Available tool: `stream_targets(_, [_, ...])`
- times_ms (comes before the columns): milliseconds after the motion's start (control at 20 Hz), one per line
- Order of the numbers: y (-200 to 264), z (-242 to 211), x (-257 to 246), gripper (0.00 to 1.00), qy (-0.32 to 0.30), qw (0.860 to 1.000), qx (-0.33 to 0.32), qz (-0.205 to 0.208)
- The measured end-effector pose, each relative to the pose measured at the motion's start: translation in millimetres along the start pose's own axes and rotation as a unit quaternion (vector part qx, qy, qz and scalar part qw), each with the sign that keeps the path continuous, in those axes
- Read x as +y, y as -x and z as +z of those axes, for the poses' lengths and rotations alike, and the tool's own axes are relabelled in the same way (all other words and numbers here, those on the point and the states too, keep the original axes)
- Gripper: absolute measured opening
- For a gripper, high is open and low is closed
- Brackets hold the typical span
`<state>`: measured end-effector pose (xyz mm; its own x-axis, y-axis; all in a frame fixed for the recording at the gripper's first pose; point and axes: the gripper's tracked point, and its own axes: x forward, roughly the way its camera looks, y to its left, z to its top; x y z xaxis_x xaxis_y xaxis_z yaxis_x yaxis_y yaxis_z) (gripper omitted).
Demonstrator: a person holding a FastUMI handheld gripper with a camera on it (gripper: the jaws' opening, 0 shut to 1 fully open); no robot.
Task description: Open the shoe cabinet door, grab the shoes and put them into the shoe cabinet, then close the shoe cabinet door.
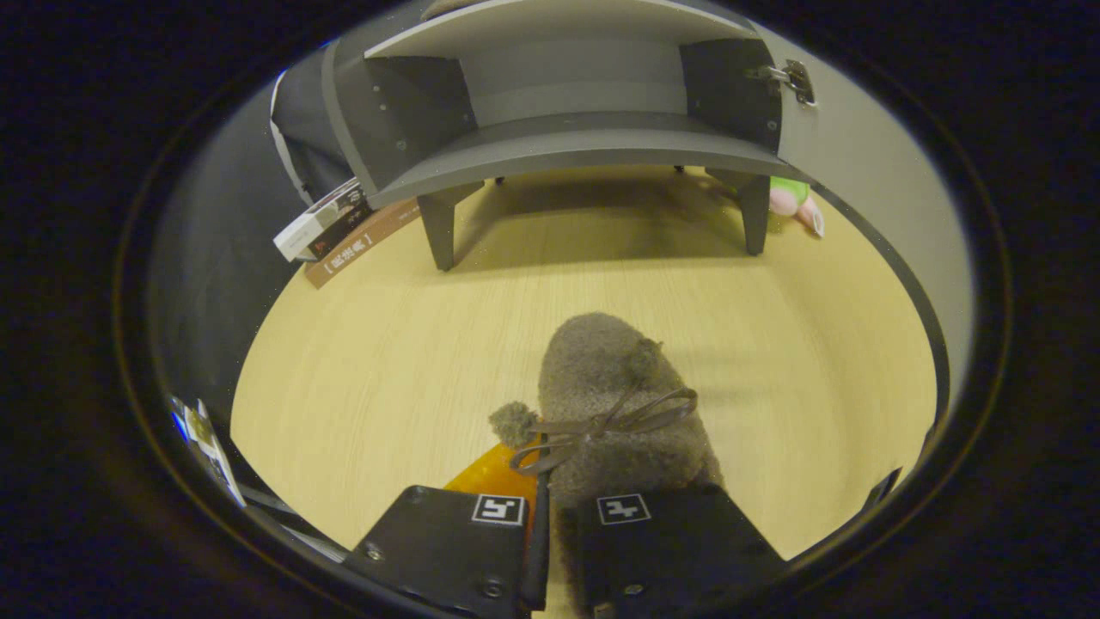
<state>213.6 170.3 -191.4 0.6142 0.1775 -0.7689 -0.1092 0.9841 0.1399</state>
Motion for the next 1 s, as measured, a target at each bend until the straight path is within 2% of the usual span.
stream_targets(100, [7, 6, -1, 0.11, 0.004, 1.0, -0.009, 0.004])
stream_targets(550, [36, 50, -1, 0.08, 0.013, 0.993, -0.115, 0.02])
stream_targets(850, [62, 102, 3, 0.08, 0.021, 0.978, -0.206, 0.014])
stream_targets(1000, [72, 135, 5, 0.08, 0.037, 0.966, -0.256, 0.011])
